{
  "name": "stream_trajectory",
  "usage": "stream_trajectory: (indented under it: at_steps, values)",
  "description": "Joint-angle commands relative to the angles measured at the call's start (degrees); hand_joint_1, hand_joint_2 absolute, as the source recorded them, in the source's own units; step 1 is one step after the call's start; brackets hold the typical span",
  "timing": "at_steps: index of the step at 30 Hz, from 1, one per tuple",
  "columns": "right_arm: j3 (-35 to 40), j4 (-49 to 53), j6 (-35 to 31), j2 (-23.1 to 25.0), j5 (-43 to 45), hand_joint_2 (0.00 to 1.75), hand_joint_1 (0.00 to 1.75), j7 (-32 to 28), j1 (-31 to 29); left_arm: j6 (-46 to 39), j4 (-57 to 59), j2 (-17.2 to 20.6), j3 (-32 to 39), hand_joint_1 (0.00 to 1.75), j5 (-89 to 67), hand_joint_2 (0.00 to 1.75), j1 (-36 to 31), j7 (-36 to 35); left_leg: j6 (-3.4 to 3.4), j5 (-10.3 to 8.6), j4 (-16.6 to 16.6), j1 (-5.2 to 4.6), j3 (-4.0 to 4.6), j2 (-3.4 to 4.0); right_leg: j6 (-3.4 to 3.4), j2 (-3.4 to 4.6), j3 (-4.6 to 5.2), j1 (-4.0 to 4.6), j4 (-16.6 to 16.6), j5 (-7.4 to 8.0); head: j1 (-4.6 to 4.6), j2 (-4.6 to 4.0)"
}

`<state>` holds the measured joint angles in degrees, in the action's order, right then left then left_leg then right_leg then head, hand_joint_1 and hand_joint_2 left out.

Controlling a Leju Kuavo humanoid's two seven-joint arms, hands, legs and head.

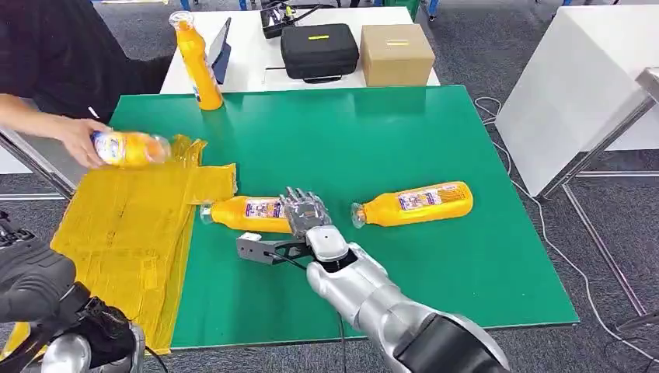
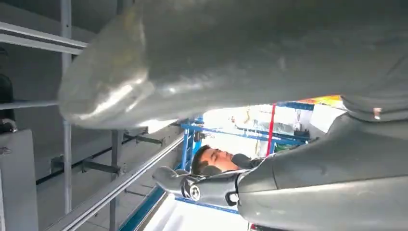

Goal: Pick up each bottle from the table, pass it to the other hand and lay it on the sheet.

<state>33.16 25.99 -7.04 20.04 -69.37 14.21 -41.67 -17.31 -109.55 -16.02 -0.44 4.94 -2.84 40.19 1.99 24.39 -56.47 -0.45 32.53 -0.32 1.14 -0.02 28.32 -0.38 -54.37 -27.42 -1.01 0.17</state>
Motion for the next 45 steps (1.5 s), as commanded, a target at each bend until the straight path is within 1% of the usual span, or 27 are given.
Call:
stream_trajectory:
  at_steps: [1, 4, 6, 7, 8, 9, 15, 17, 20, 22, 23, 24, 25, 26, 32, 33, 34, 42, 43, 45]
  values:
    - [0.68, -9.70, 2.98, -1.98, 0.23, 1.75, 0.00, 2.24, -3.67, 1.54, 2.16, -1.64, 3.06, 0.00, 0.61, 0.00, -2.28, -0.19, -0.10, 0.02, 0.00, 0.03, -0.06, -0.05, -0.02, -0.08, -0.09, 0.02, 0.03, -0.03, 0.02, 0.02]
    - [0.61, -10.03, 3.35, -2.18, 0.23, 1.75, 0.00, 2.28, -3.51, 1.63, 2.15, -1.73, 3.10, 0.00, 0.75, 0.00, -2.28, -0.19, -0.11, -0.01, 0.02, 0.04, -0.08, -0.15, -0.02, -0.19, -0.13, 0.03, 0.08, -0.03, 0.02, 0.00]
    - [0.16, -11.30, 6.04, -2.66, 0.27, 1.75, 0.00, 2.94, -2.73, 2.52, 1.80, -2.33, 3.67, 0.00, 1.22, 0.00, -2.15, -0.19, -0.07, 0.00, 0.03, 0.03, -0.09, -0.12, 0.00, -0.13, -0.13, 0.02, 0.08, -0.02, 0.00, 0.00]
    - [0.18, -11.40, 6.16, -2.71, 0.21, 1.75, 1.66, 3.01, -2.52, 2.60, 1.74, -2.36, 3.73, 0.00, 1.21, 0.00, -2.16, -0.19, -0.12, 0.01, 0.02, 0.07, -0.12, -0.14, -0.01, -0.16, -0.20, 0.06, 0.12, -0.02, 0.02, 0.02]
    - [0.18, -11.40, 6.16, -2.71, 0.21, 1.75, 1.75, 3.01, -2.52, 2.60, 1.74, -2.36, 3.73, 0.00, 1.21, 0.00, -2.16, -0.19, -0.10, 0.00, 0.04, 0.04, -0.13, -0.10, 0.00, -0.13, -0.18, 0.03, 0.11, -0.02, 0.04, 0.00]
    - [-0.14, -11.58, 6.50, -2.67, 0.30, 1.75, 1.75, 3.15, -1.78, 2.84, 1.45, -2.68, 4.23, 0.00, 1.38, 0.00, -2.21, -0.19, -0.08, 0.00, 0.03, 0.03, -0.12, -0.11, 0.00, -0.14, -0.17, 0.02, 0.09, -0.02, 0.00, 0.02]
    - [0.54, -11.34, 7.79, -2.05, -1.13, 1.75, 1.75, 3.27, -1.58, 2.92, 0.64, -3.25, 4.96, 0.00, 1.24, 0.00, -1.60, -0.19, -0.10, 0.00, 0.04, 0.05, -0.29, -0.09, -0.02, -0.11, -0.33, 0.03, 0.12, -0.01, 0.00, 0.00]
    - [0.76, -10.93, 7.53, -1.91, -1.54, 1.75, 1.75, 3.25, -1.45, 2.88, 0.23, -3.44, 4.91, 0.00, 1.32, 0.00, -1.05, -0.19, -0.15, 0.00, 0.06, 0.08, -0.33, 0.03, -0.03, -0.03, -0.36, 0.07, 0.16, 0.03, 0.04, 0.00]
    - [0.76, -10.66, 7.39, -1.86, -1.69, 1.75, 1.75, 3.26, -1.51, 2.91, -0.10, -3.60, 4.74, 0.00, 1.24, 0.00, -0.64, -0.19, -0.14, -0.01, 0.04, 0.09, -0.37, -0.08, -0.03, -0.12, -0.42, 0.07, 0.15, 0.00, 0.00, 0.00]
    - [0.81, -10.56, 7.38, -1.92, -1.83, 1.75, 1.75, 3.23, -1.51, 2.97, -0.16, -3.59, 4.60, 0.00, 1.35, 0.00, -0.44, -0.19, -0.15, 0.01, 0.05, 0.10, -0.44, -0.02, -0.04, -0.05, -0.48, 0.08, 0.17, 0.02, 0.02, 0.00]
    - [0.81, -10.56, 7.38, -1.92, -1.83, 1.75, 1.50, 3.23, -1.51, 2.97, -0.16, -3.59, 4.60, 0.00, 1.35, 0.00, -0.44, -0.19, -0.10, 0.01, 0.05, 0.05, -0.45, -0.02, -0.02, -0.05, -0.47, 0.04, 0.13, 0.00, 0.02, 0.00]
    - [1.16, -10.49, 7.22, -2.13, -2.27, 1.75, 0.26, 3.30, -1.35, 2.97, -0.29, -3.52, 4.52, 0.00, 1.59, 0.00, -0.20, -0.19, -0.08, 0.01, 0.04, 0.05, -0.46, -0.03, -0.02, -0.06, -0.49, 0.04, 0.11, 0.00, 0.02, 0.02]
    - [1.16, -10.49, 7.22, -2.13, -2.27, 1.75, 0.26, 3.30, -1.35, 2.97, -0.29, -3.52, 4.52, 0.00, 1.59, 0.00, -0.20, -0.19, -0.12, 0.00, 0.05, 0.07, -0.47, -0.05, -0.02, -0.09, -0.51, 0.05, 0.15, 0.00, 0.02, 0.00]
    - [1.31, -10.40, 6.93, -2.21, -2.58, 1.75, 0.00, 3.45, -1.02, 2.91, -0.38, -3.36, 4.48, 0.00, 1.63, 0.00, -0.04, -0.19, -0.10, 0.01, 0.04, 0.07, -0.47, -0.04, -0.02, -0.08, -0.51, 0.06, 0.14, 0.00, 0.02, 0.00]
    - [1.19, -10.54, 7.49, -2.24, -2.56, 1.75, 0.00, 3.46, -0.75, 2.80, -0.61, -3.34, 4.52, 0.00, 1.90, 0.00, 0.16, -0.19, -0.10, 0.00, 0.05, 0.06, -0.54, -0.05, -0.02, -0.09, -0.56, 0.05, 0.14, 0.01, 0.02, 0.02]
    - [1.16, -10.37, 7.96, -2.26, -2.68, 1.75, 0.10, 3.27, -0.66, 2.67, -0.66, -3.38, 4.57, 0.00, 1.77, 0.00, 0.17, -0.19, -0.14, -0.02, 0.06, 0.09, -0.52, -0.06, -0.02, -0.10, -0.57, 0.07, 0.18, 0.03, 0.02, 0.00]
    - [1.14, -10.27, 8.00, -2.20, -2.75, 1.75, 1.75, 3.08, -0.57, 2.56, -0.63, -3.39, 4.66, 0.00, 1.86, 0.00, 0.05, -0.19, -0.12, -0.01, 0.05, 0.08, -0.56, -0.05, -0.02, -0.09, -0.60, 0.06, 0.15, 0.01, 0.02, 0.00]
    - [0.67, -9.68, 7.74, -1.82, -2.83, 1.75, 1.75, 2.64, -0.37, 2.27, -1.33, -3.42, 5.01, 0.00, 1.98, 0.00, 0.22, -0.19, -0.21, -0.04, 0.06, 0.13, -0.51, -0.10, -0.05, -0.15, -0.60, 0.11, 0.21, 0.05, 0.04, 0.00]
    - [0.59, -9.45, 7.32, -1.75, -2.89, 1.75, 1.75, 2.42, -0.40, 1.96, -1.36, -3.40, 5.01, 0.00, 1.71, 0.00, 0.25, -0.19, -0.13, 0.00, 0.05, 0.08, -0.63, -0.02, -0.03, -0.06, -0.65, 0.06, 0.15, 0.01, 0.00, 0.00]
    - [0.21, -8.86, 6.64, -1.36, -2.60, 1.75, 1.75, 1.83, -0.51, 1.93, -1.65, -3.35, 5.18, 0.00, 2.09, 0.00, 0.50, -0.19, -0.20, -0.02, 0.05, 0.11, -0.57, -0.01, -0.04, -0.07, -0.61, 0.09, 0.17, 0.04, 0.02, 0.02]
